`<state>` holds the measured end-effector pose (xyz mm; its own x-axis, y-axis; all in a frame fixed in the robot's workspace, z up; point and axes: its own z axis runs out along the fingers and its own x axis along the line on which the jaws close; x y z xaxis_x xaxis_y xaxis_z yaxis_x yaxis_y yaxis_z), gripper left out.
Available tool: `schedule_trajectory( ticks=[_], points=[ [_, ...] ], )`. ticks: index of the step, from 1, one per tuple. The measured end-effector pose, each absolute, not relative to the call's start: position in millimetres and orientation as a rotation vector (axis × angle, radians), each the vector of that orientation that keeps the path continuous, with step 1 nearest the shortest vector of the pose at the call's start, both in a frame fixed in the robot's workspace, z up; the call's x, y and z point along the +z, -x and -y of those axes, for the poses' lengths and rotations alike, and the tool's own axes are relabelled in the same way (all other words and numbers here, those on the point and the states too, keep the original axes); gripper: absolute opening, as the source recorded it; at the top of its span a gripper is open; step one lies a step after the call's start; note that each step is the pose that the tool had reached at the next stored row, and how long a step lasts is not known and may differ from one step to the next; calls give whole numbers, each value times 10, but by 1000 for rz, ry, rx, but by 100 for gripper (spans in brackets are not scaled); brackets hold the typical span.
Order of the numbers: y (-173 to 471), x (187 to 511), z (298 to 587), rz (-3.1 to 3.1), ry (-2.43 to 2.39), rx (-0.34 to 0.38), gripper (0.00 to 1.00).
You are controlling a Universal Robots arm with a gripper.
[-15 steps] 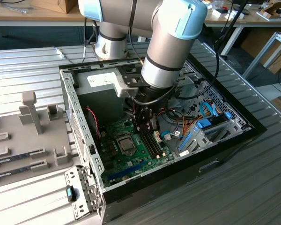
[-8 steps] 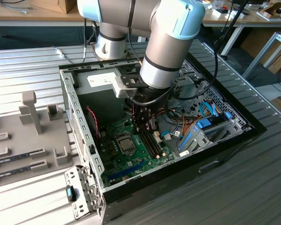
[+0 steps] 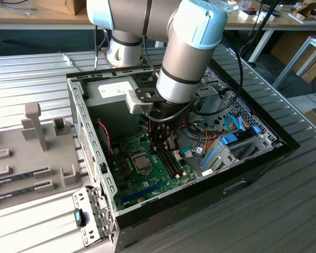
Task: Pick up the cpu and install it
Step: 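Install the first cpu locking lever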
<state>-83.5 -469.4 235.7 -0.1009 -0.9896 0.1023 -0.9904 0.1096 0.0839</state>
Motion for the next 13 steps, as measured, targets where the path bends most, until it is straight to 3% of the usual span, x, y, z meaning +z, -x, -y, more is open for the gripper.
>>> schedule_trajectory(
  ticks=[13],
  points=[
    [834,2150,4754,2237,-2012,11,11]
  ],
)
